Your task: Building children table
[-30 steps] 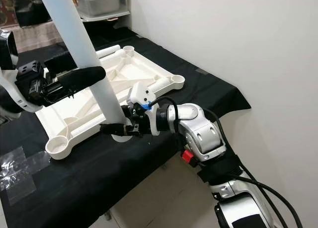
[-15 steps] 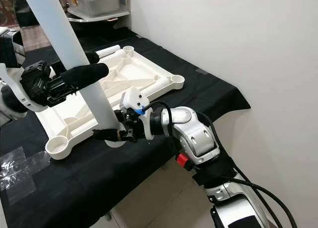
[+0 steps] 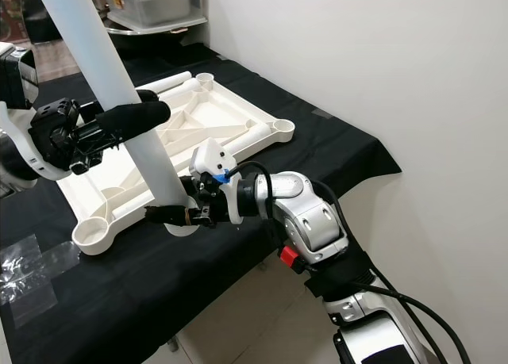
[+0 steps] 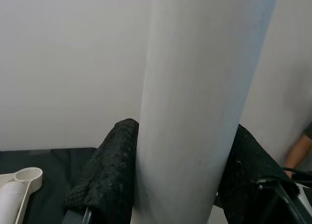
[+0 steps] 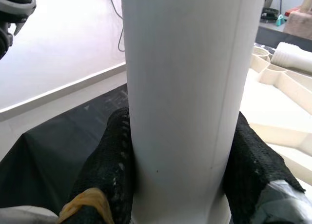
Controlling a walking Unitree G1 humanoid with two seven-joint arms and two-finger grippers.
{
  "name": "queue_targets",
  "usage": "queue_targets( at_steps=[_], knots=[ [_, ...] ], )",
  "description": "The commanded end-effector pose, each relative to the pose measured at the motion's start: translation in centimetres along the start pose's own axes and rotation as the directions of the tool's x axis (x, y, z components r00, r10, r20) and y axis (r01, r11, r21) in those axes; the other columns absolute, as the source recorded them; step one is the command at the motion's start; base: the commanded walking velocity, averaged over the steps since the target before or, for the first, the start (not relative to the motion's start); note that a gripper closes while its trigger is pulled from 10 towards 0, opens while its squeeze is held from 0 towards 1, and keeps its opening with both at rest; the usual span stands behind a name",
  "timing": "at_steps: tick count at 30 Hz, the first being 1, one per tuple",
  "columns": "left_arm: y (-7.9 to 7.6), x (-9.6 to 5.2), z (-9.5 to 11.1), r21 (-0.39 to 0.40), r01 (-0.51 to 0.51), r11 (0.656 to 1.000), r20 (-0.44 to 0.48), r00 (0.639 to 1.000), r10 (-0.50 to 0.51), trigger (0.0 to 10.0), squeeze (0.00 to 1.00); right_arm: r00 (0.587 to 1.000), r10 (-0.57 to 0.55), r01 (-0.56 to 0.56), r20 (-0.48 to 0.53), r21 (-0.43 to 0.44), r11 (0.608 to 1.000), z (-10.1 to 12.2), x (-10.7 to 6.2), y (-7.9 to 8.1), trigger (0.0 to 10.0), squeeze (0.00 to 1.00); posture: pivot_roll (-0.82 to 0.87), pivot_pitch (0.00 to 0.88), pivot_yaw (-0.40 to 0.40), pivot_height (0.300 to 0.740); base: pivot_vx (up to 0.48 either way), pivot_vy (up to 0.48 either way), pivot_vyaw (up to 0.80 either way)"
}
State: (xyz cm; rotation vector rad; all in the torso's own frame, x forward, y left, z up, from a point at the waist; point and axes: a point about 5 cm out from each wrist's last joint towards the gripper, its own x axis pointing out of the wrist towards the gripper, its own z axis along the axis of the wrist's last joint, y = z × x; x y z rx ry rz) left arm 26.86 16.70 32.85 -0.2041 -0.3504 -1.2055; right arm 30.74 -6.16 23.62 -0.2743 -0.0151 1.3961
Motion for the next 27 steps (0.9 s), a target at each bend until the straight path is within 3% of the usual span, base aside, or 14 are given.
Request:
queue_targets(
  at_steps=[1,2,10,17,20,23,24,25,26,27],
  knots=[
    [-0.2,0.2,0.3,0.003,0.012,1.000,-0.009,1.000,-0.012,0.0,0.00,0.998,-0.040,0.040,0.048,0.002,0.999,0.6,-0.2,-0.3,10.0,0.00,0.00,0.094,-0.012,0.740,0.000,0.000,0.00],
    [-0.2,0.2,0.3,0.010,0.008,1.000,-0.008,1.000,-0.008,0.0,0.00,0.996,-0.041,0.039,0.080,0.024,0.999,0.9,-0.2,-0.3,10.0,1.00,0.00,0.093,-0.010,0.740,0.000,0.000,0.00],
    [0.2,0.2,0.4,0.043,-0.044,0.998,0.002,0.999,0.044,0.0,0.00,0.993,-0.041,0.036,0.112,0.046,0.998,0.8,-0.7,-0.1,10.0,1.00,0.01,0.090,-0.012,0.740,0.000,0.000,0.00],
    [0.5,-0.2,0.4,0.061,-0.089,0.994,0.000,0.996,0.089,0.0,0.00,0.998,-0.058,0.055,0.032,0.083,0.995,-1.4,-2.0,0.2,10.0,1.00,0.01,0.084,-0.016,0.740,0.000,0.000,0.00],
    [2.3,-2.0,0.0,0.075,-0.272,0.959,-0.003,0.962,0.273,0.0,0.00,0.970,-0.241,0.245,-0.045,0.154,0.957,-4.3,-4.5,-0.6,10.0,1.00,0.00,0.072,-0.014,0.740,0.000,0.000,0.00],
    [3.3,-3.0,-0.5,0.077,-0.402,0.912,-0.019,0.914,0.404,0.0,0.00,0.929,-0.365,0.370,-0.059,0.177,0.912,-4.9,-5.5,-1.5,10.0,1.00,0.00,0.068,-0.012,0.740,0.000,0.000,0.00],
    [3.8,-3.3,-0.9,0.085,-0.460,0.884,-0.027,0.886,0.463,4.2,0.00,0.909,-0.412,0.417,-0.067,0.184,0.890,-5.1,-5.8,-1.9,10.0,1.00,0.00,0.067,-0.009,0.740,0.000,0.000,0.00],
    [3.8,-3.3,-0.9,0.085,-0.460,0.884,-0.027,0.886,0.463,4.2,0.00,0.909,-0.412,0.417,-0.067,0.184,0.890,-5.1,-5.8,-1.9,10.0,1.00,0.00,0.067,-0.009,0.740,0.000,0.000,0.00],
    [4.1,-3.4,-1.5,0.102,-0.499,0.861,-0.052,0.861,0.505,10.0,0.00,0.889,-0.452,0.458,-0.077,0.188,0.869,-5.3,-6.1,-2.3,10.0,0.71,0.00,0.070,-0.009,0.740,0.000,0.000,0.00],
    [4.2,-3.2,-2.5,0.125,-0.536,0.835,-0.090,0.832,0.547,10.0,0.00,0.865,-0.495,0.502,-0.090,0.191,0.843,-5.6,-6.4,-2.7,10.0,0.00,0.00,0.067,-0.011,0.740,0.000,0.000,0.00]
  ],
)
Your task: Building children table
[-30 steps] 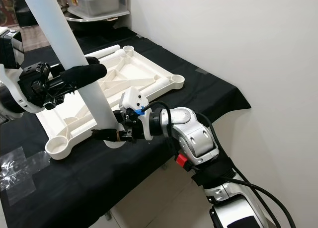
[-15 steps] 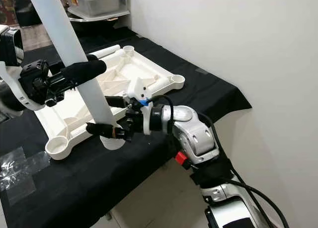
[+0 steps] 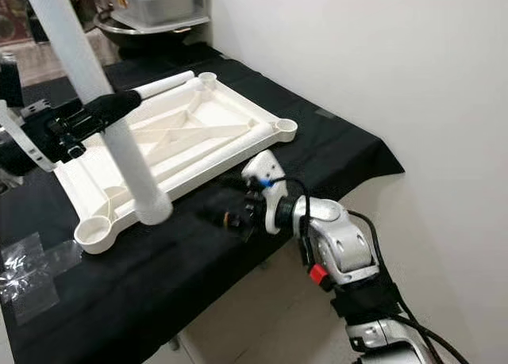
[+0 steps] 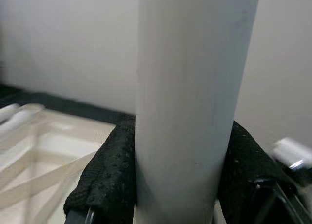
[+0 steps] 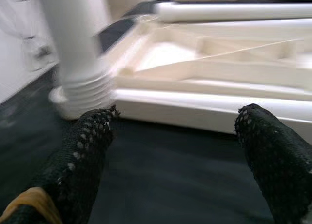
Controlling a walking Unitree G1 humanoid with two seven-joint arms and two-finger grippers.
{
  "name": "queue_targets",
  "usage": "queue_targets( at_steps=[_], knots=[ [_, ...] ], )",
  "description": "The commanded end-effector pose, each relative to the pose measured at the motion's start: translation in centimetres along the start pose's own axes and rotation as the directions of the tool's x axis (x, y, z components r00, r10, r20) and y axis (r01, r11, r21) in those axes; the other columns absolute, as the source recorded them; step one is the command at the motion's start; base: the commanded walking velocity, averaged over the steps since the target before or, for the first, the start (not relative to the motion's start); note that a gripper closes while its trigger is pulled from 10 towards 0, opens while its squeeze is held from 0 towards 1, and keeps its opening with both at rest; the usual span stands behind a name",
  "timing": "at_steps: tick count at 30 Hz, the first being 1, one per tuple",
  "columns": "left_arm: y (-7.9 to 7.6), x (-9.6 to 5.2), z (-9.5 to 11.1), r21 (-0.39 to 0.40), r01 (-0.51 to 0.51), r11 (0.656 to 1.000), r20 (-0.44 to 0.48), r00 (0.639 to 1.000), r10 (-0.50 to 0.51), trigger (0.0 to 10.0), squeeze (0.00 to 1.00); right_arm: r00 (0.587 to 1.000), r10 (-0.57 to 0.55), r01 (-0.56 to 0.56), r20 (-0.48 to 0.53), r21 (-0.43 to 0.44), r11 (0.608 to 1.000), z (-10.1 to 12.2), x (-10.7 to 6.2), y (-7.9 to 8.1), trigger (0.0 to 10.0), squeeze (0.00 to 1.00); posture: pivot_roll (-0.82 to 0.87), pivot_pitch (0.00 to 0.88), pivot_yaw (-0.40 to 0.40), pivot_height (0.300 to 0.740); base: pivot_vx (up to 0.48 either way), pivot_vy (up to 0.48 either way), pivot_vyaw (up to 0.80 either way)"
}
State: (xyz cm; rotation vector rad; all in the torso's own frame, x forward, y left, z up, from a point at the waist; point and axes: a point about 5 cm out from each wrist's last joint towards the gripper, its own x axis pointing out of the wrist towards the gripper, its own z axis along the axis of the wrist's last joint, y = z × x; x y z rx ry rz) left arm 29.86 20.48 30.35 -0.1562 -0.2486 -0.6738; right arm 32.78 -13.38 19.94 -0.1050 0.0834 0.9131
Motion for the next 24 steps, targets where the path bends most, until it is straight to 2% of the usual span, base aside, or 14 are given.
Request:
queue_targets(
  at_steps=[1,5,6,7,8,10,11,14,17,24],
  knots=[
    [-0.2,0.3,-1.7,0.034,-0.070,0.997,-0.062,0.996,0.072,10.0,0.00,0.997,-0.083,0.083,-0.008,0.005,0.997,-0.4,-0.1,-0.8,10.0,0.00,0.00,0.067,-0.011,0.740,0.000,0.000,0.00],
    [-1.0,0.8,-3.1,0.063,-0.104,0.993,-0.102,0.989,0.110,10.0,0.00,0.987,-0.160,0.160,0.014,0.007,0.987,-0.2,0.0,-1.6,10.0,0.00,0.00,0.068,-0.011,0.740,0.000,0.000,0.00],
    [-1.9,1.2,-3.4,0.049,-0.127,0.991,-0.066,0.989,0.130,10.0,0.00,0.982,-0.183,0.182,0.054,0.029,0.983,0.2,0.3,-1.6,10.0,0.00,0.01,0.065,-0.015,0.740,0.000,0.000,0.00],
    [-1.9,1.2,-3.4,0.049,-0.127,0.991,-0.066,0.989,0.130,10.0,0.00,0.982,-0.183,0.182,0.054,0.029,0.983,0.2,0.3,-1.6,10.0,0.00,0.01,0.065,-0.015,0.740,0.000,0.000,0.00],
    [-2.5,1.5,-3.4,0.053,-0.152,0.987,-0.032,0.988,0.154,10.0,0.00,0.977,-0.192,0.187,0.095,0.058,0.981,0.6,0.6,-1.5,10.0,0.00,0.01,0.068,-0.017,0.740,0.000,0.000,0.00],
    [-2.9,1.7,-3.5,0.060,-0.177,0.982,-0.005,0.984,0.178,10.0,0.00,0.978,-0.161,0.155,0.132,0.058,0.986,1.0,1.0,-0.9,10.0,0.00,0.01,0.069,-0.021,0.740,0.000,0.000,0.00],
    [-3.5,1.8,-3.6,0.102,-0.210,0.972,0.012,0.978,0.210,10.0,0.00,0.976,-0.106,0.097,0.190,0.059,0.994,1.6,1.5,0.2,10.0,0.00,0.02,0.070,-0.024,0.740,0.000,0.000,0.79],
    [-3.9,1.9,-3.7,0.122,-0.229,0.966,0.016,0.973,0.228,10.0,0.00,0.974,-0.089,0.076,0.211,0.068,0.995,1.8,1.8,0.6,10.0,0.00,0.02,0.070,-0.024,0.740,0.000,0.000,0.79],
    [-4.7,2.1,-3.9,0.134,-0.238,0.962,0.043,0.971,0.235,10.0,0.00,0.971,-0.023,0.006,0.237,0.072,0.997,2.0,2.2,1.8,10.0,0.00,0.02,0.075,-0.024,0.740,0.000,0.000,0.79],
    [-5.4,2.4,-3.7,0.151,-0.248,0.957,0.069,0.968,0.240,10.0,0.00,0.970,-0.004,-0.014,0.242,0.074,0.997,1.9,2.6,2.2,10.0,0.00,0.02,0.073,-0.020,0.740,0.000,0.000,0.79]
  ],
)
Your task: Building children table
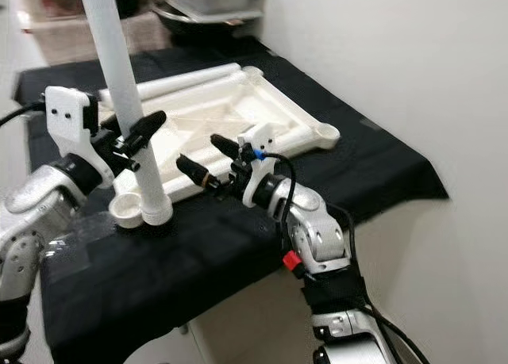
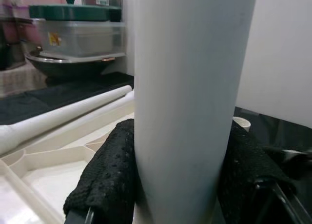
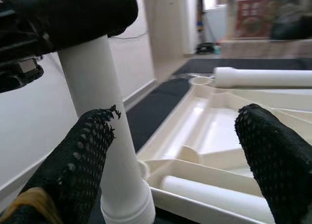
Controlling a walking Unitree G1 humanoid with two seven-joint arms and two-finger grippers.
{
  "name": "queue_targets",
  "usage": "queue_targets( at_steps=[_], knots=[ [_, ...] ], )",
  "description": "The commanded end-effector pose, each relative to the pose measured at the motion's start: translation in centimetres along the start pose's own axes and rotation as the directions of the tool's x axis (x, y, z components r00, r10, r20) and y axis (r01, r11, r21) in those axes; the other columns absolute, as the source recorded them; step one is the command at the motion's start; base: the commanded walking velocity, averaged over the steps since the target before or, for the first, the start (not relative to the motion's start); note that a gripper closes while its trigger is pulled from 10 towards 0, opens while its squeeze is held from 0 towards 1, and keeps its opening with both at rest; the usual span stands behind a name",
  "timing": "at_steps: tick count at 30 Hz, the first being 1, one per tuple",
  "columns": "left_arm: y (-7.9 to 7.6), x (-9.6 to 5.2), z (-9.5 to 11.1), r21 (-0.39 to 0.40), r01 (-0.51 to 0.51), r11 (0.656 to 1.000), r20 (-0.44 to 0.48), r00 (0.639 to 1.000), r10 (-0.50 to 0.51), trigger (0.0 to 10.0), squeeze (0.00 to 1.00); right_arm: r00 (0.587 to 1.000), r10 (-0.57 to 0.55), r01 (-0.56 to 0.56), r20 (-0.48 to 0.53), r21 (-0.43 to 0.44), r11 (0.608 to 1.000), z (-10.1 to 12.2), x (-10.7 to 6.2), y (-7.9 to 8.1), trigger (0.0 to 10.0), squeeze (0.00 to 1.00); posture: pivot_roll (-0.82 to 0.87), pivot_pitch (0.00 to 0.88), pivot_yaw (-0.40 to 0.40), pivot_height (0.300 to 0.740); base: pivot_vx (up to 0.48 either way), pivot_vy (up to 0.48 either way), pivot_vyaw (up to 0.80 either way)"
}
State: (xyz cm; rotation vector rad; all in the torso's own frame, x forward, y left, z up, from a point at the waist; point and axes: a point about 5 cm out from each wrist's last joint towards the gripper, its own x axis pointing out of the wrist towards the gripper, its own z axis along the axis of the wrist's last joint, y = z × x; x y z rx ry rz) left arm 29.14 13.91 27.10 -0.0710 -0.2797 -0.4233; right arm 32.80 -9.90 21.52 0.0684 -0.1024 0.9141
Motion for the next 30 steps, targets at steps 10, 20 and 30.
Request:
queue_targets(
  at_steps=[10,20,30],
  knots=[
    [-0.3,0.9,1.8,0.128,-0.046,0.991,0.054,0.998,0.039,10.0,0.00,1.000,-0.001,0.001,0.023,0.014,1.000,0.0,0.2,0.2,10.0,0.00,0.02,0.077,-0.010,0.740,0.000,0.000,0.79],
    [-1.9,1.5,4.6,0.124,-0.006,0.992,0.208,0.978,-0.021,10.0,0.00,0.999,-0.013,0.012,0.036,0.016,1.000,0.3,0.3,0.0,10.0,0.00,0.02,0.076,-0.011,0.740,0.000,0.000,0.64],
    [-2.3,1.8,4.8,-0.224,0.202,0.953,0.352,0.929,-0.115,10.0,0.00,1.000,-0.007,0.007,-0.006,-0.006,1.000,-0.2,0.5,0.4,10.0,0.00,0.01,0.092,-0.020,0.740,0.000,0.000,0.00]
  ],
)
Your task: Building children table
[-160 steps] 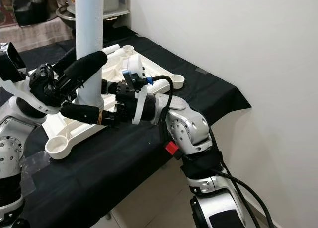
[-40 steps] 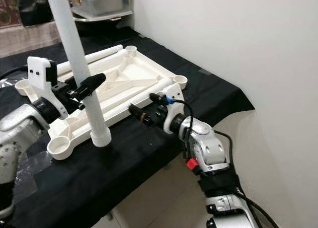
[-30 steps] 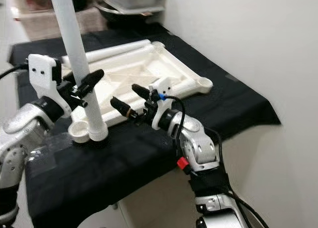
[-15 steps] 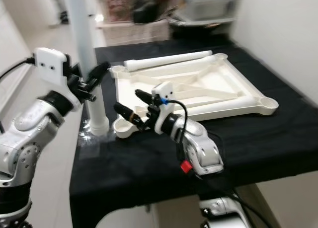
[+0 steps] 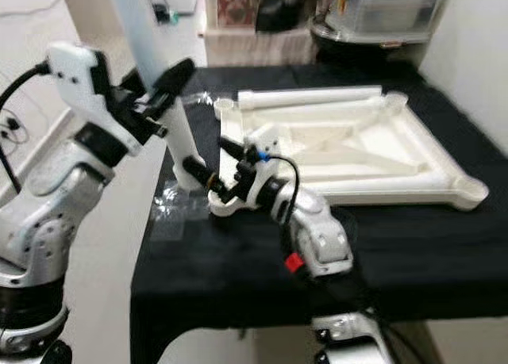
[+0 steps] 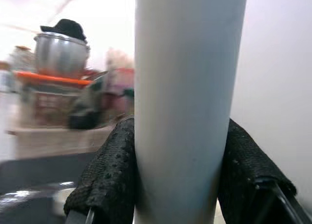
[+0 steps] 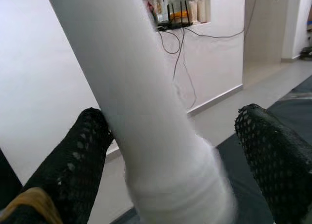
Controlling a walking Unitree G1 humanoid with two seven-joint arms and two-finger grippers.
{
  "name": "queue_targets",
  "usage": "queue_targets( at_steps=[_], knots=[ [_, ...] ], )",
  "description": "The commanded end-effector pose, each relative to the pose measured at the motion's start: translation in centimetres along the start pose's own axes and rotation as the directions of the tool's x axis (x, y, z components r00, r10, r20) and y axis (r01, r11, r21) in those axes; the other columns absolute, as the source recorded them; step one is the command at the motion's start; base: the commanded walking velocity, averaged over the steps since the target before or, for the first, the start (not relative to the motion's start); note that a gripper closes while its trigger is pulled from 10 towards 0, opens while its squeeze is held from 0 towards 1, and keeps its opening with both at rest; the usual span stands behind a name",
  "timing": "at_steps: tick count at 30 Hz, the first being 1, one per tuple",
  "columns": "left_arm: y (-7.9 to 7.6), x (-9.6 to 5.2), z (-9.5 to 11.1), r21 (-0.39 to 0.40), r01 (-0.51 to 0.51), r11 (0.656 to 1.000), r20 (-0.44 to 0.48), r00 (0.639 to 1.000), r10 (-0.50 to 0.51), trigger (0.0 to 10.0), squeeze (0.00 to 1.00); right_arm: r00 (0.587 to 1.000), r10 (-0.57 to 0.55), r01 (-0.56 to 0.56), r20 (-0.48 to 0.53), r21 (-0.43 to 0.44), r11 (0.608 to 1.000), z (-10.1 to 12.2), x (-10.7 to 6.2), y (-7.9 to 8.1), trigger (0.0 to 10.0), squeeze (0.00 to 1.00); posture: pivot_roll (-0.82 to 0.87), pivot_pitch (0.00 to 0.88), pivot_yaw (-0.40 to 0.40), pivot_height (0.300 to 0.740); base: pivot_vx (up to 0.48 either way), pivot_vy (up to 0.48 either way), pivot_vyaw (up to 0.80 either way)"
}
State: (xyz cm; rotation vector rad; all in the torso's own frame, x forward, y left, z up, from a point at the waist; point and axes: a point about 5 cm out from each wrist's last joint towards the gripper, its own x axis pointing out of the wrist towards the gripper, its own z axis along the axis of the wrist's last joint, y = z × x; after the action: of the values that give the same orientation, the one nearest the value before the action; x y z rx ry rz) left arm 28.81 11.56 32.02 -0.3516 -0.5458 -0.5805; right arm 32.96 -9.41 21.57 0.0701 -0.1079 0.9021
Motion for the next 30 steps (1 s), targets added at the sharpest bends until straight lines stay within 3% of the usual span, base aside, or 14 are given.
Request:
queue_targets(
  at_steps=[1,4,7,9,12,14,16,17,19,22,25,30],
  knots=[
    [0.0,-0.1,0.3,-0.062,0.047,0.997,0.033,0.998,-0.045,10.0,0.00,1.000,0.003,-0.003,-0.016,-0.005,1.000,-0.2,0.1,0.2,10.0,0.00,0.00,0.095,-0.021,0.740,0.000,0.000,0.00],
    [0.4,-0.1,0.1,-0.094,0.068,0.993,0.020,0.998,-0.067,10.0,0.00,1.000,0.000,0.000,-0.026,-0.010,1.000,-0.3,0.0,0.2,10.0,0.00,0.00,0.102,-0.019,0.740,0.000,0.000,0.00],
    [1.3,0.0,-0.1,-0.063,0.078,0.995,-0.030,0.996,-0.080,10.0,0.00,0.999,-0.005,0.005,-0.041,-0.014,1.000,-0.4,0.0,0.1,10.0,0.00,-0.01,0.108,-0.018,0.740,0.000,0.000,0.00],
    [2.5,0.1,-0.8,-0.012,0.070,0.997,-0.129,0.989,-0.071,10.0,0.00,0.998,-0.019,0.017,-0.064,-0.022,1.000,-0.6,-0.2,-0.1,10.0,0.00,-0.01,0.119,-0.017,0.740,0.000,0.000,0.00],
    [3.1,0.2,-1.1,0.013,0.062,0.998,-0.168,0.984,-0.058,10.0,0.00,0.997,-0.025,0.023,-0.074,-0.026,0.999,-0.7,-0.3,-0.2,10.0,0.00,-0.01,0.121,-0.016,0.740,0.000,0.000,0.00],
    [4.6,0.5,-1.1,0.142,0.057,0.988,-0.218,0.976,-0.025,10.0,0.00,0.994,-0.048,0.044,-0.096,-0.043,0.998,-0.9,-0.5,-0.6,10.0,0.00,-0.01,0.130,-0.012,0.740,0.000,0.000,0.00],
    [4.6,0.5,-1.1,0.142,0.057,0.988,-0.218,0.976,-0.025,10.0,0.00,0.994,-0.048,0.044,-0.096,-0.043,0.998,-0.9,-0.5,-0.6,10.0,0.00,-0.01,0.130,-0.012,0.740,0.000,0.000,0.00],
    [5.0,0.8,-0.9,0.194,0.070,0.978,-0.230,0.973,-0.025,10.0,0.00,0.991,-0.076,0.069,-0.109,-0.065,0.996,-1.0,-0.6,-1.0,10.0,0.00,-0.01,0.132,-0.010,0.740,0.000,0.000,0.00],
    [5.1,1.4,-0.3,0.259,0.101,0.961,-0.218,0.975,-0.043,10.0,0.00,0.971,-0.223,0.216,-0.089,-0.086,0.973,-0.8,-0.9,-2.7,10.0,0.00,-0.02,0.131,-0.004,0.740,0.000,0.000,0.00],
    [5.0,1.7,-0.1,0.270,0.110,0.957,-0.205,0.977,-0.055,10.0,0.00,0.957,-0.280,0.274,-0.073,-0.091,0.958,-0.6,-1.1,-3.4,10.0,0.00,-0.02,0.131,-0.004,0.740,0.000,0.000,0.00],
    [3.4,2.6,0.5,0.196,0.182,0.964,-0.116,0.980,-0.162,10.0,0.00,0.942,-0.333,0.331,-0.029,-0.067,0.941,0.0,-1.3,-3.9,10.0,0.00,-0.02,0.122,-0.006,0.740,0.000,0.000,0.00],
    [2.5,3.2,0.5,0.144,0.249,0.958,-0.066,0.968,-0.242,10.0,0.00,0.935,-0.351,0.346,-0.042,-0.102,0.933,0.0,-1.6,-4.3,10.0,0.00,-0.03,0.127,-0.004,0.740,0.000,0.000,0.00]
  ],
)
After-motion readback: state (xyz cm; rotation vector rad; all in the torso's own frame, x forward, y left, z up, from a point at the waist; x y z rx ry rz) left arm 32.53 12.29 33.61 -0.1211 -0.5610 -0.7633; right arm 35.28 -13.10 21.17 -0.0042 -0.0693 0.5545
